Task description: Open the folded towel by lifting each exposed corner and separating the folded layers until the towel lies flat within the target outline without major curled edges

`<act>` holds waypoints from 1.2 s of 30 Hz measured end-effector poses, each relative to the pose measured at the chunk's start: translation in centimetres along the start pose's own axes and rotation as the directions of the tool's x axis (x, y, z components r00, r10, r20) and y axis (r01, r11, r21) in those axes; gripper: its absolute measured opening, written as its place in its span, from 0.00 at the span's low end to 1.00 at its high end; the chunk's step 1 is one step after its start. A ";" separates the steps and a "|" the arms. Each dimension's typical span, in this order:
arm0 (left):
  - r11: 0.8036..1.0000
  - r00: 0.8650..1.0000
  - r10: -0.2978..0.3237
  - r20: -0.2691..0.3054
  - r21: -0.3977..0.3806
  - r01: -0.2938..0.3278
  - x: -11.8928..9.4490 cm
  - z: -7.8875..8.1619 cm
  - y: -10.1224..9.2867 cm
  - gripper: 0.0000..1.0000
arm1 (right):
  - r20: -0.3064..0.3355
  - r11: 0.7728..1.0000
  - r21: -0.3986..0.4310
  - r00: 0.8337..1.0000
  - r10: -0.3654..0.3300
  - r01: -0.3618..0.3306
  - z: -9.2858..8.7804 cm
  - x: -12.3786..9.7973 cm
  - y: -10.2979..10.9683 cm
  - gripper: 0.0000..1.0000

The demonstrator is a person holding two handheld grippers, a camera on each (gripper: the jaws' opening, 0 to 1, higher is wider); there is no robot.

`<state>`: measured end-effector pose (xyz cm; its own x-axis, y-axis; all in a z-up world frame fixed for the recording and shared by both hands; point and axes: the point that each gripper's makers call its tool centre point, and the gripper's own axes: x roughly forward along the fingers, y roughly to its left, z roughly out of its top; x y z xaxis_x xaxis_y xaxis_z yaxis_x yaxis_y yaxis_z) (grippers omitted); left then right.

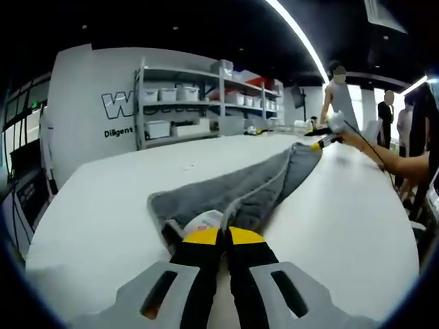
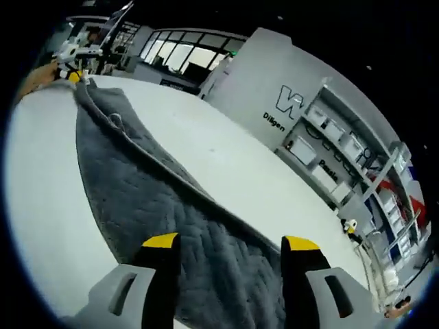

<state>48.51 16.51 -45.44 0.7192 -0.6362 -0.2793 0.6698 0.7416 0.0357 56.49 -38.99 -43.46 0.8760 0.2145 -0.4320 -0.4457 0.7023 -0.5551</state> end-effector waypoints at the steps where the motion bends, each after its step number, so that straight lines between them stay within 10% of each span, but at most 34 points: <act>1: 1.000 1.000 0.006 -0.004 -0.007 -0.006 -0.1 -0.1 0.3 0.03 | -0.001 0.999 -0.029 1.000 0.026 -0.026 0.7 0.5 -0.1 0.55; 20: 0.999 1.000 0.000 0.032 -0.045 0.002 -0.6 0.2 0.2 0.03 | -0.192 0.966 -0.166 0.967 0.166 -0.199 0.4 6.1 0.7 0.31; 36: 0.997 0.999 -0.009 0.045 -0.074 0.012 -0.4 0.0 -0.1 0.03 | -0.158 0.954 -0.164 0.961 0.226 -0.251 0.1 6.8 2.1 0.00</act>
<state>48.11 16.68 -45.28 0.7210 -0.6514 -0.2361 0.6629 0.7477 -0.0386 61.52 -35.97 -47.45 0.7119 0.2575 -0.6533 -0.6756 0.5050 -0.5372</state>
